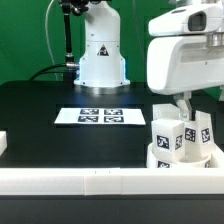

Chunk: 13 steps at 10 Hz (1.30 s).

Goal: Assemble stool

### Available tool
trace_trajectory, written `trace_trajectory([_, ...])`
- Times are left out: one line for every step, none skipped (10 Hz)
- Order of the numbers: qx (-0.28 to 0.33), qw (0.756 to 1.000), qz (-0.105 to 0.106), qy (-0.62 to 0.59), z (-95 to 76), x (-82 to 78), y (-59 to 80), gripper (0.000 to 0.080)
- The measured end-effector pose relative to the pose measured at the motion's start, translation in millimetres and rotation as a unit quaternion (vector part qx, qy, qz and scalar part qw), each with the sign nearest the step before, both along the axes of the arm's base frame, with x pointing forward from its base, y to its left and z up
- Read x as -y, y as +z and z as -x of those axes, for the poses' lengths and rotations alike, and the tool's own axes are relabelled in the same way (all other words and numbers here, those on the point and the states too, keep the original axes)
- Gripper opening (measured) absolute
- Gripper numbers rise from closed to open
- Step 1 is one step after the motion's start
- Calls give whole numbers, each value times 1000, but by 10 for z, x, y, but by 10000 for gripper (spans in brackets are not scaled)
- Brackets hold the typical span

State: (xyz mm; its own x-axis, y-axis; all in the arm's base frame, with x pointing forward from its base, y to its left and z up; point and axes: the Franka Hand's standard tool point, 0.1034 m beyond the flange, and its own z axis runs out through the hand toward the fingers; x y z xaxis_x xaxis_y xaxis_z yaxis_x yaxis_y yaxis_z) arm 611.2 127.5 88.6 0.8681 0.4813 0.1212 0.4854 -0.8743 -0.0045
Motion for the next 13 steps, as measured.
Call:
trace_trajectory([-1,1000,0,0,5,-4,-8,649])
trace_trajectory([-2,1000,1,0,11,7,-24,649])
trace_trajectory([-4,1000,2,-1,21,41,-61,649])
trace_trajectory([-6,1000,3,-3,30,62,-94,649])
trace_trajectory([-7,1000,4,-3,32,62,-100,603])
trace_trajectory([-7,1000,4,-2,31,62,-100,603])
trace_trajectory([-7,1000,4,-2,31,63,-100,424])
trace_trajectory([-5,1000,4,-3,27,65,-98,424])
trace_trajectory([-5,1000,5,-4,26,68,-99,334])
trace_trajectory([-6,1000,4,-6,26,69,-98,334])
trace_trajectory([-6,1000,3,-19,26,70,-98,334])
trace_trajectory([-6,1000,3,-19,26,73,-98,334])
trace_trajectory([-8,999,1,-42,26,72,-99,334])
